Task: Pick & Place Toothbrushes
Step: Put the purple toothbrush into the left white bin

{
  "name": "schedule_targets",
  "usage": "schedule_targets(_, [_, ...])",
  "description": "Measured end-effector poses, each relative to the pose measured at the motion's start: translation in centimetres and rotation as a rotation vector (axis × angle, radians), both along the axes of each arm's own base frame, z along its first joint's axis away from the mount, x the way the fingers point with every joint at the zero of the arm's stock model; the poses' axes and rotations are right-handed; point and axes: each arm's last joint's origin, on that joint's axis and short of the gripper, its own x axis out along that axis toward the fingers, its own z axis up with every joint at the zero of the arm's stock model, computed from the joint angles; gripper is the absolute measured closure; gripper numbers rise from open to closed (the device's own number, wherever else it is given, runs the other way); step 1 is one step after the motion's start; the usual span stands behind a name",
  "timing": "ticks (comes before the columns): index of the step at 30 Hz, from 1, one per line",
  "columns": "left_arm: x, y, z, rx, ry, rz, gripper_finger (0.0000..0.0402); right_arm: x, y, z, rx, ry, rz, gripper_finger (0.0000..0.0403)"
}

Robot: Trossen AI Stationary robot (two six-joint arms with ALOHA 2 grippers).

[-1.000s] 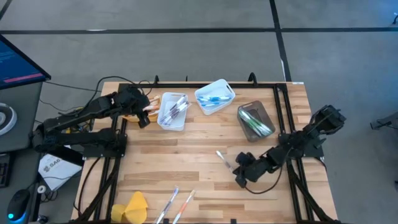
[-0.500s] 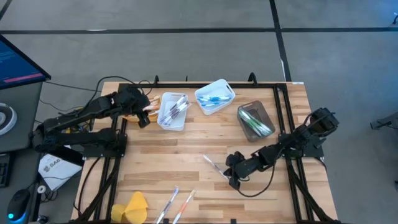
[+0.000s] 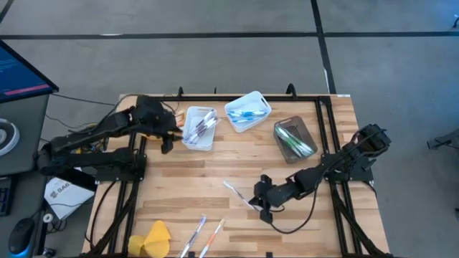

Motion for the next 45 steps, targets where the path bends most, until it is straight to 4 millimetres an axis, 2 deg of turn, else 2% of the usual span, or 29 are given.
schedule_targets(4, [1.1, -0.6, -1.2, -0.109, -0.182, -0.164, 0.0259, 0.9, 0.6, 1.6, -0.041, -0.067, 0.05, 0.0403])
schedule_targets(9, [2.5, -2.0, -4.1, -0.183, -0.425, -0.341, 0.0259, 2.0, 1.5, 3.9, -0.118, -0.167, 0.133, 0.0403])
schedule_targets(13, [2.7, -4.0, -5.8, -0.124, -0.664, -0.488, 0.0259, 3.1, 2.1, 6.2, -0.186, -0.266, 0.196, 0.0403])
schedule_targets(17, [1.7, -6.3, -6.3, -0.015, -0.934, -0.635, 0.0259, 3.8, 2.5, 8.1, -0.259, -0.359, 0.25, 0.0403])
schedule_targets(20, [1.0, -7.5, -6.3, 0.043, -1.077, -0.643, 0.0259, 4.3, 2.3, 9.1, -0.322, -0.413, 0.258, 0.0403])
schedule_targets(24, [1.5, -8.9, -6.3, 0.072, -1.089, -0.577, 0.0259, 5.1, 1.4, 10.0, -0.373, -0.441, 0.249, 0.0403])
schedule_targets(30, [4.0, -10.8, -5.5, 0.036, -1.055, -0.565, 0.0248, 5.9, -0.4, 10.1, -0.402, -0.433, 0.207, 0.0403])
schedule_targets(40, [7.8, -12.8, -4.8, 0.016, -1.017, -0.561, 0.0152, 6.1, -0.8, 10.1, -0.436, -0.432, 0.217, 0.0403])
schedule_targets(45, [8.9, -13.6, -4.5, 0.005, -1.017, -0.581, 0.0117, 6.1, -0.8, 10.0, -0.44, -0.426, 0.22, 0.0403])
